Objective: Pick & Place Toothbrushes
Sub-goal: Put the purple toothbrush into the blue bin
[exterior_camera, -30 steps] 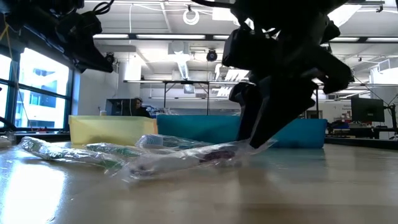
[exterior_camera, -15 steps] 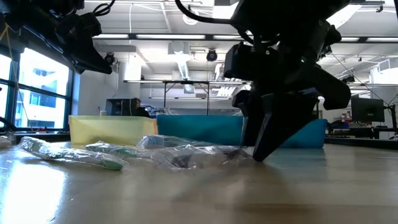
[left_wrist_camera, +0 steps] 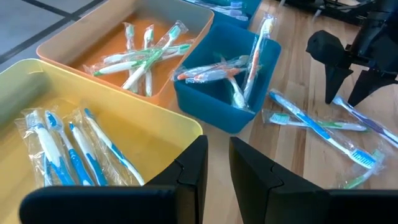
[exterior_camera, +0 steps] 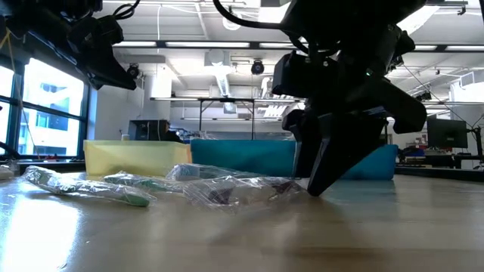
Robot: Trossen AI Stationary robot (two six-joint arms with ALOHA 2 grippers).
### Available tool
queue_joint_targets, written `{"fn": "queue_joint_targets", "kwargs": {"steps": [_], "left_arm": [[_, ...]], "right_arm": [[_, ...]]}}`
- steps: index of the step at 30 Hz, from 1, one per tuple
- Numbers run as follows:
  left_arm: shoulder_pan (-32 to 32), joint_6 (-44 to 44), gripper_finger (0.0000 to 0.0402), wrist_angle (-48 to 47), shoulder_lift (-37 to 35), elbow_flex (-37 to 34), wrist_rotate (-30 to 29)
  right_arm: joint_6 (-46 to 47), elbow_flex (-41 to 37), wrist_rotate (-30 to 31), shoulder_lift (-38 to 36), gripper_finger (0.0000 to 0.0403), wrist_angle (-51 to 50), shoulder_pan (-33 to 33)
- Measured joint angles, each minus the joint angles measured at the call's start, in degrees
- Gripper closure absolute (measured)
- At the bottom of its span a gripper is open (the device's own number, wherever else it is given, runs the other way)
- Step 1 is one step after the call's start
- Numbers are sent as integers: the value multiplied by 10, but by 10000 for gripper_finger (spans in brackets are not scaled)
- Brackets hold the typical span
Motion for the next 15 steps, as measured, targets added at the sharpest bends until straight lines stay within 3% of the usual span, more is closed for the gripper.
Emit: {"fn": "queue_joint_targets", "kwargs": {"steps": [15], "left_arm": [[0,0,337,0,0,0,0]], "right_arm": [[-4,0,0,0,215,0,0]]}}
